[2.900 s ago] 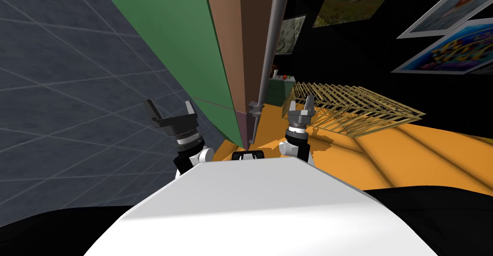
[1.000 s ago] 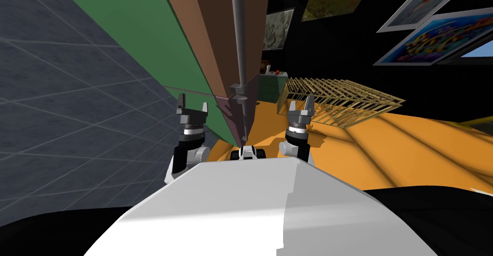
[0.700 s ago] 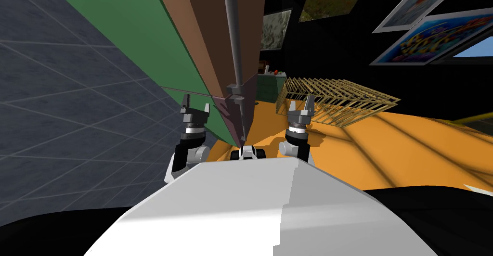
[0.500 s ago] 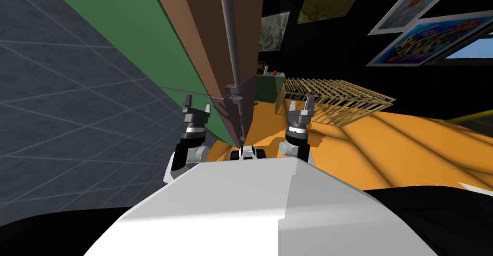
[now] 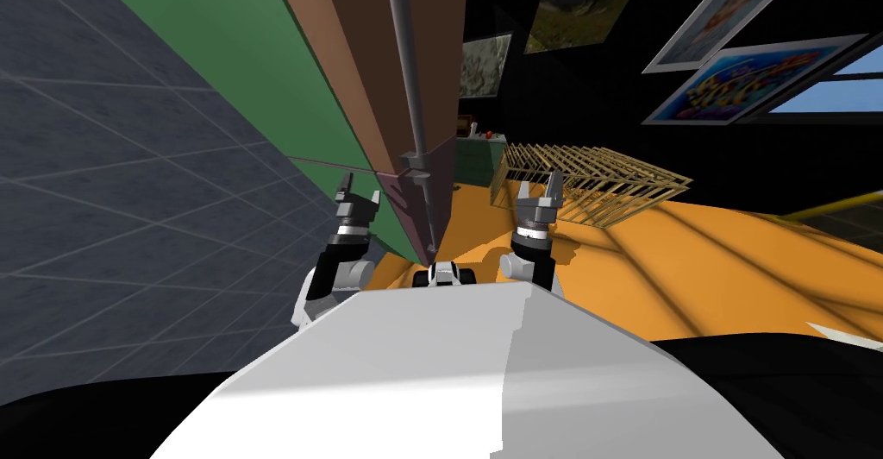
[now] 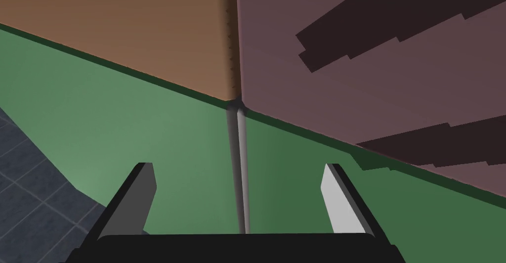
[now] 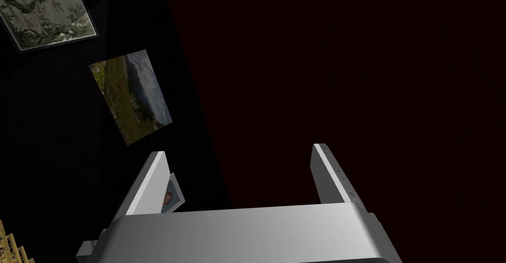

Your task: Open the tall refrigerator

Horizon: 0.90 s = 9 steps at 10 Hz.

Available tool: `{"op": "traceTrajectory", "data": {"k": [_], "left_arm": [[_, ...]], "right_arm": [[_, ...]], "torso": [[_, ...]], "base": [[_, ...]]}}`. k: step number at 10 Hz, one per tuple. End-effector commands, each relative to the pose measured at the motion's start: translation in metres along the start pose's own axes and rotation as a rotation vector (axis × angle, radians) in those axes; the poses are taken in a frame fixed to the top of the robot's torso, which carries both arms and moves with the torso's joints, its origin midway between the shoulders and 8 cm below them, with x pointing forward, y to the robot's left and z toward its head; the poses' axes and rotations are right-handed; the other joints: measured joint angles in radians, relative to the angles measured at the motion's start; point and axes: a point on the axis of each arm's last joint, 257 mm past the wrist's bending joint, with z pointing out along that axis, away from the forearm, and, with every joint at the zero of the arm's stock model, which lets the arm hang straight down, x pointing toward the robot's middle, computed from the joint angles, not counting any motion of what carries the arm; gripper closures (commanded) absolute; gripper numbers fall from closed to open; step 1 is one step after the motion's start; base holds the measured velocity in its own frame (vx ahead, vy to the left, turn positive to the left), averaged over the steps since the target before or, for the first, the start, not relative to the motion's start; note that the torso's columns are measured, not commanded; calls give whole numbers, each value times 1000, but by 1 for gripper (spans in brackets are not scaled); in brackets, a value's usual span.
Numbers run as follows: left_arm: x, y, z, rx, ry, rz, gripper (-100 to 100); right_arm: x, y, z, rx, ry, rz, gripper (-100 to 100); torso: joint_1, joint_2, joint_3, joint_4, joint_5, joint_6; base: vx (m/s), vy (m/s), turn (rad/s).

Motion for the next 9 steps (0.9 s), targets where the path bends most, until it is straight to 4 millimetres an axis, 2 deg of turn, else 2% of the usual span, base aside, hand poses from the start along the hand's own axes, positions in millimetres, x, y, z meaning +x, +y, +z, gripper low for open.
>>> {"op": "traceTrajectory", "data": {"k": [1, 4, 7, 9], "left_arm": [[-1, 17, 0, -60, -3, -4, -100], [-5, 35, 0, -131, -8, 4, -100], [-8, 44, -1, -169, -13, 8, -100], [-10, 52, -2, -204, -16, 13, -100]], "right_arm": [[0, 0, 0, 0, 0, 0, 0], [0, 0, 0, 0, 0, 0, 0], [0, 0, 0, 0, 0, 0, 0], [0, 0, 0, 0, 0, 0, 0]], "torso": [[-2, -2, -1, -1, 0, 2], [-3, -6, -3, -4, 0, 4], [-8, -9, -6, -4, -1, 7], [-2, -14, -9, -6, 1, 6]], "base": [[-10, -29, -21], [-5, -32, -24], [-8, -31, -22], [-18, -42, -65]]}}
